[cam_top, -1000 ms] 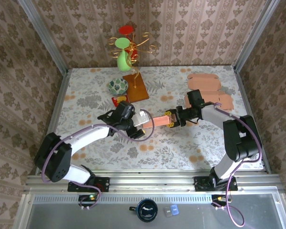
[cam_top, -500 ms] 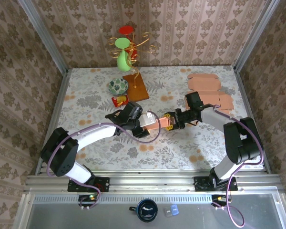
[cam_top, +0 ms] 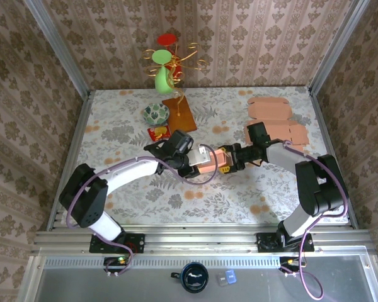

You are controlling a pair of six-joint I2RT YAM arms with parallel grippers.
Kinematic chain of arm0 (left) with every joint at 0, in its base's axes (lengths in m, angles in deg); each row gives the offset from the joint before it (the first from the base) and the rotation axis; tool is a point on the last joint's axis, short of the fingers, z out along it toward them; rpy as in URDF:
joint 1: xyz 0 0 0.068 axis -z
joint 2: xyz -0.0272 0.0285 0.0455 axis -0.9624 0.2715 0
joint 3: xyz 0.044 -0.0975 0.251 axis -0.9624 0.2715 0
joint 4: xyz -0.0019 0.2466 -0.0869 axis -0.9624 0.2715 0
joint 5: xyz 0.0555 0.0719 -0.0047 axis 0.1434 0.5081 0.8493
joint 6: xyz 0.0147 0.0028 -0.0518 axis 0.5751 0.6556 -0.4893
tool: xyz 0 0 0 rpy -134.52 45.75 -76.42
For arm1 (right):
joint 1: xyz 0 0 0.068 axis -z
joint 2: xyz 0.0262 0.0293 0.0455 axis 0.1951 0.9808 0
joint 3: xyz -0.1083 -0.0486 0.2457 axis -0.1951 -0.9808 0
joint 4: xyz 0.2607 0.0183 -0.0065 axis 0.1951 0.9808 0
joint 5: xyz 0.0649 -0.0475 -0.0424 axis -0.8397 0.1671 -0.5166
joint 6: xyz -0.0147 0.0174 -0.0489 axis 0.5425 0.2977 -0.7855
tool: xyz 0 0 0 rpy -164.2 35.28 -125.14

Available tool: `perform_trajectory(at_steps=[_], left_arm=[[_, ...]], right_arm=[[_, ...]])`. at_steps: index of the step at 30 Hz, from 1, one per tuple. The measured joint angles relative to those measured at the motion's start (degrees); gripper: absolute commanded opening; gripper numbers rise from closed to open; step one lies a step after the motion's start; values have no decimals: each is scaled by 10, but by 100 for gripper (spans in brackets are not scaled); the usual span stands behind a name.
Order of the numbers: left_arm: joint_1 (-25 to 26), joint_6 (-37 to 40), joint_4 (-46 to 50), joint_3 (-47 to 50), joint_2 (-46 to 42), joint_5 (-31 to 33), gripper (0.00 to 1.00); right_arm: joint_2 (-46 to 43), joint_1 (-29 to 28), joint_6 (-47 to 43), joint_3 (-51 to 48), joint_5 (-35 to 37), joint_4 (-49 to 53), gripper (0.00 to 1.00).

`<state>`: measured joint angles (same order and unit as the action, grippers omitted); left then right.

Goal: Fold the paper box

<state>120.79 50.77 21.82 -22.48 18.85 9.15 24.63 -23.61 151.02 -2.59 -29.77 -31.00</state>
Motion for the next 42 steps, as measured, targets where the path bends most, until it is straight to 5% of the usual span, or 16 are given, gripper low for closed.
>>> perform_trajectory(at_steps=[8,15,23,30,42], left_arm=[[0,-17,68,-43,29,-1,45],[0,-52,122,-66,38,21,45],[0,-95,124,-66,37,31,47],[0,-108,124,-65,37,40,49],[0,-112,124,-63,37,42,53]], right_arm=[[4,32,-74,47,21,60,73],[-95,58,-147,45,148,134,69],[-304,-70,-188,-50,351,60,56],[-254,-157,-197,-80,417,-28,56],[-167,-179,-200,-77,425,-74,54]])
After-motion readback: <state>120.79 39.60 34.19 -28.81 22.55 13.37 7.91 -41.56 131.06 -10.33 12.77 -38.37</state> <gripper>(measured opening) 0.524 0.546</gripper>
